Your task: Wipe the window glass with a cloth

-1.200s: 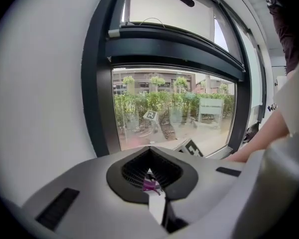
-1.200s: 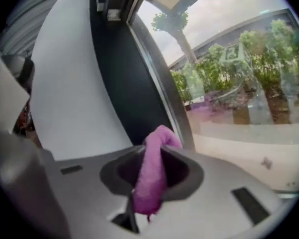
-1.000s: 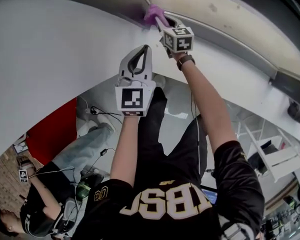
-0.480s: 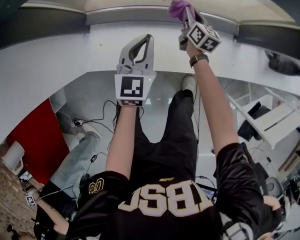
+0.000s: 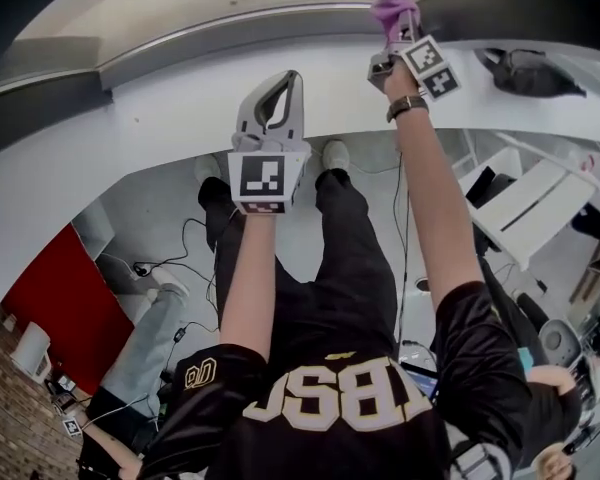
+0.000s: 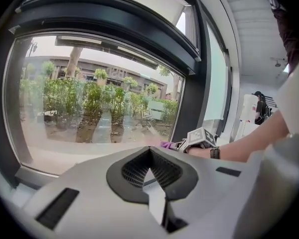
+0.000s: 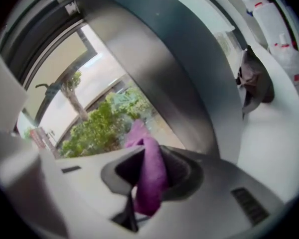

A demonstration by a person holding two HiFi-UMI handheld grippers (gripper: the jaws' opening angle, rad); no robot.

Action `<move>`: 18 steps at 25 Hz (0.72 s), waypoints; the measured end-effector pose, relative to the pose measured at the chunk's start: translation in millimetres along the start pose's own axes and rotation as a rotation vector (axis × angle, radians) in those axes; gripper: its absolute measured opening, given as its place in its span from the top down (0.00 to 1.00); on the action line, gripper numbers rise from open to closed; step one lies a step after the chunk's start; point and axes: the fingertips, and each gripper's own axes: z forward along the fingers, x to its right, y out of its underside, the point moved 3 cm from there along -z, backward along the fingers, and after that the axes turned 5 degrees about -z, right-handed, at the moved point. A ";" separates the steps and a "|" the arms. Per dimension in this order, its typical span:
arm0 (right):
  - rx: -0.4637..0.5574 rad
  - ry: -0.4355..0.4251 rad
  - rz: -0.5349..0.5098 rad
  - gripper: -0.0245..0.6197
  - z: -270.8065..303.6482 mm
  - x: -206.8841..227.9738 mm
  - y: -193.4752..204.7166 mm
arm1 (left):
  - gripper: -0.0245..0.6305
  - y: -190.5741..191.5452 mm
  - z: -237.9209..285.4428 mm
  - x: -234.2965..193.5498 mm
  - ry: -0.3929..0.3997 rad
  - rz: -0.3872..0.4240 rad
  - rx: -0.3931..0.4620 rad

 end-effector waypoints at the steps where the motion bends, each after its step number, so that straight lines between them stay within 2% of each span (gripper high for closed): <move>1: -0.008 -0.011 -0.021 0.84 -0.7 -3.7 1.5 | 0.93 1.8 -0.8 0.2 -0.003 -0.004 -0.001; 5: -0.070 -0.078 -0.101 0.84 -4.7 -40.9 29.7 | 0.93 2.7 -16.9 -22.4 -0.049 -0.035 0.008; 8: -0.146 -0.172 -0.174 0.84 -4.2 -100.4 74.1 | 0.93 -4.6 -40.4 -62.1 -0.110 -0.041 0.019; 14: -0.324 -0.399 -0.265 0.84 -13.6 -269.4 217.0 | 0.93 -22.6 -120.2 -182.9 -0.244 -0.010 0.033; 18: -0.495 -0.652 -0.322 0.84 -17.5 -398.6 326.8 | 0.93 -42.6 -173.7 -271.5 -0.349 -0.016 0.073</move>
